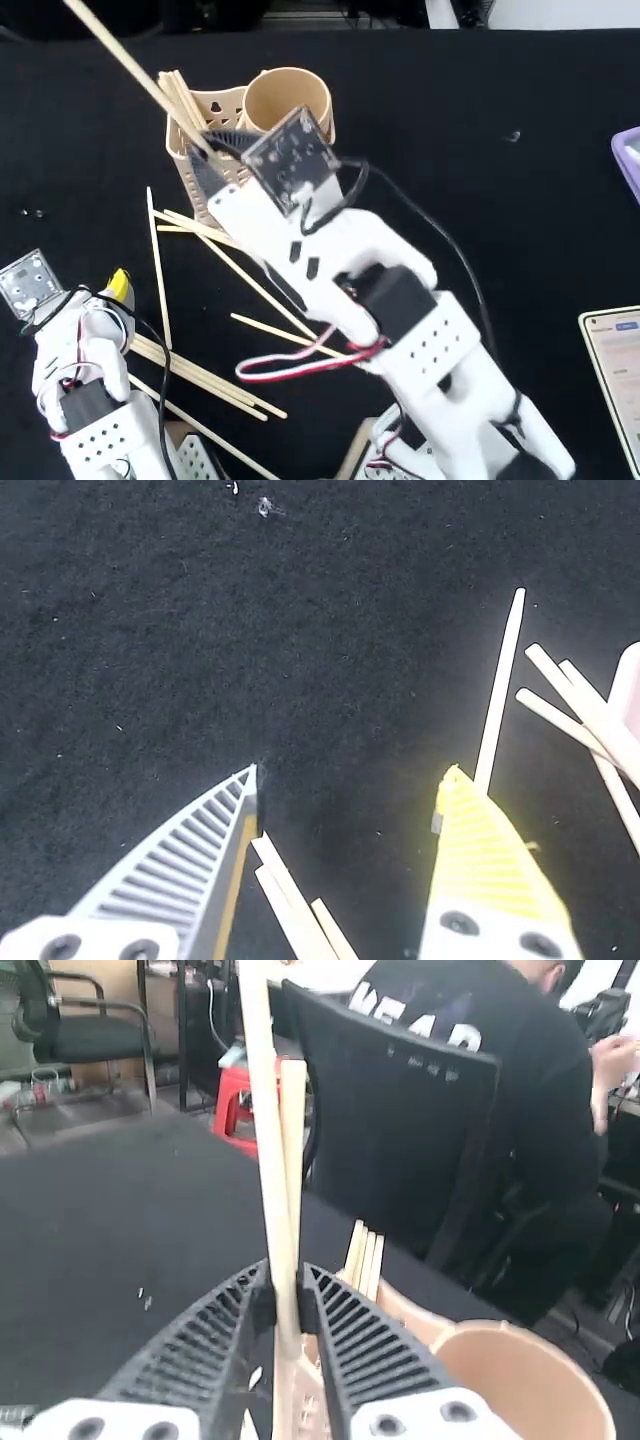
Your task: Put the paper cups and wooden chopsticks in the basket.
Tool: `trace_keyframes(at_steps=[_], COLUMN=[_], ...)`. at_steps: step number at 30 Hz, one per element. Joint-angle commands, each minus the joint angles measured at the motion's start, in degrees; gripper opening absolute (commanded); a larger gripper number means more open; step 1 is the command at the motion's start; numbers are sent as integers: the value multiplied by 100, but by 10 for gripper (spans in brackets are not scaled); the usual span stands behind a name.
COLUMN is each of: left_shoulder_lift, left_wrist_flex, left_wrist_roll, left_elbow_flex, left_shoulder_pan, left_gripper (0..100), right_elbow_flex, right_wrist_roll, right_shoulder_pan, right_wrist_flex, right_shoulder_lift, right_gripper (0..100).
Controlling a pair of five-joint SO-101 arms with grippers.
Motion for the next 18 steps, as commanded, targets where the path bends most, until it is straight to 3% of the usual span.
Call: trace_keyframes(at_steps=[1,8,18], left_shoulder_lift=[-35,-35,-35], left_wrist_flex=[-79,-79,-88], left_wrist_roll=[0,0,0], left_elbow_flex=[-92,-92,-75], left_shoulder_pan=[4,13,13], left_gripper=[284,284,284], right_elbow_flex=[-752,-1895,-2897], right_wrist_roll=[-44,-35,-35], right_shoulder_pan=[-62,-62,360], right_wrist_flex=[-202,-255,-1538], right_shoulder_lift=[321,1314,2545], right_gripper=[10,10,10])
